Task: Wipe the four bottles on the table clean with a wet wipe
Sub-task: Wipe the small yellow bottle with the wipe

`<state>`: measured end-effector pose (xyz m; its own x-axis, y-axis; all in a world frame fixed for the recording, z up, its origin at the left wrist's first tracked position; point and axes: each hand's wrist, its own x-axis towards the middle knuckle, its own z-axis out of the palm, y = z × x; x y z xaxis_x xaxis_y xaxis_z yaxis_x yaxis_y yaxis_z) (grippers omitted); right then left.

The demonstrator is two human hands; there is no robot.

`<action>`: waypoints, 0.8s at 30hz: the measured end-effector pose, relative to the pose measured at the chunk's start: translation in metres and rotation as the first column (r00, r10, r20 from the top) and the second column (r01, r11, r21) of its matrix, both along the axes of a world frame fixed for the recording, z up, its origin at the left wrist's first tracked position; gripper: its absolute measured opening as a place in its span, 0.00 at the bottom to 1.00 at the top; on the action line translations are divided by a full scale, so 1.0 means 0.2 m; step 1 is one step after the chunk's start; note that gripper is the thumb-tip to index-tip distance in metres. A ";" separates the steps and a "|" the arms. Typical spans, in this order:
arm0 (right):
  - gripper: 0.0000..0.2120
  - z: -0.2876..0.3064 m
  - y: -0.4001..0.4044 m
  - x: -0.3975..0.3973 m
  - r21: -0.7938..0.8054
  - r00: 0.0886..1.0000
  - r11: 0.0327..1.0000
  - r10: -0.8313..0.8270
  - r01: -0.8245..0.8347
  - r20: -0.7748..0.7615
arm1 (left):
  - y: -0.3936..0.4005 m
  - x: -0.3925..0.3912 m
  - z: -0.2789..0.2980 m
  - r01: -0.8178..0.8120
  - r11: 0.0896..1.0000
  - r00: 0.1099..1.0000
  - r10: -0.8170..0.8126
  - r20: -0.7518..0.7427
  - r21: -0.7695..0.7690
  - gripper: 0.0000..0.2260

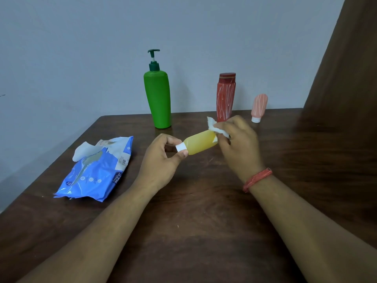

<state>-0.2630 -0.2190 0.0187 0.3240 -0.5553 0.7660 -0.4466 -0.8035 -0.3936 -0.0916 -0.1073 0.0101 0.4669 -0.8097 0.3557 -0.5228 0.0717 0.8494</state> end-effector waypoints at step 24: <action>0.13 0.03 0.10 0.03 -0.081 0.971 0.989 0.100 -0.120 -0.217 | 0.02 -0.05 0.03 -0.002 0.996 0.981 0.020 0.193 -0.090 0.11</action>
<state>-0.2564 -0.1980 0.0239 0.5391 -0.4366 0.7202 -0.4185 -0.8810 -0.2208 -0.1023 -0.1041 0.0168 0.3907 -0.7658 0.5109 -0.6781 0.1359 0.7223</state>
